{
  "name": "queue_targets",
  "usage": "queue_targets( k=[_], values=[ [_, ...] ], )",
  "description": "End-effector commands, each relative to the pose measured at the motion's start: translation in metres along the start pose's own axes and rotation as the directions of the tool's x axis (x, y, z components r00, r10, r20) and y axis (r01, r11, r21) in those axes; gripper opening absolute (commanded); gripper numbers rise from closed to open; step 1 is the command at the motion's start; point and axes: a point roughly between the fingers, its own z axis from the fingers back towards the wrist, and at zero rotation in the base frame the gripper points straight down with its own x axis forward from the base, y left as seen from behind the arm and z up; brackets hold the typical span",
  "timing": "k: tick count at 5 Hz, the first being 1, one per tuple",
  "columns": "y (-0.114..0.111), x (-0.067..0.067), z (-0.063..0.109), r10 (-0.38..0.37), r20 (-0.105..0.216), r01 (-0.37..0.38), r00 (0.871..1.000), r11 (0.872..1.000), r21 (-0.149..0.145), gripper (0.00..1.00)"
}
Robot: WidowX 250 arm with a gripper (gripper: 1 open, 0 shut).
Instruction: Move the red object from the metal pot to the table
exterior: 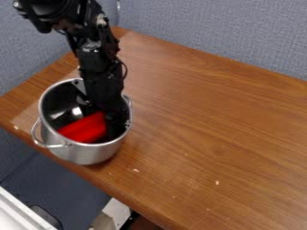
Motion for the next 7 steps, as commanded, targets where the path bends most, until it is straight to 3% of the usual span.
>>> queue_targets(
  k=[1, 2, 4, 6, 7],
  values=[
    [0.0, -0.003, 0.016, -0.003, 0.01, 0.003, 1.0, 1.0, 0.006, 0.0],
    [0.004, -0.008, 0.029, 0.013, 0.01, -0.013, 1.0, 1.0, 0.008, 0.0],
    [0.018, 0.008, 0.037, 0.05, 0.033, -0.05, 0.998, 0.999, 0.011, 0.0],
    [0.001, 0.032, 0.069, 0.156, 0.056, -0.155, 0.986, 0.988, -0.012, 0.0],
    [-0.015, 0.035, 0.086, 0.163, 0.092, -0.161, 0.982, 0.987, -0.025, 0.0]
  ],
)
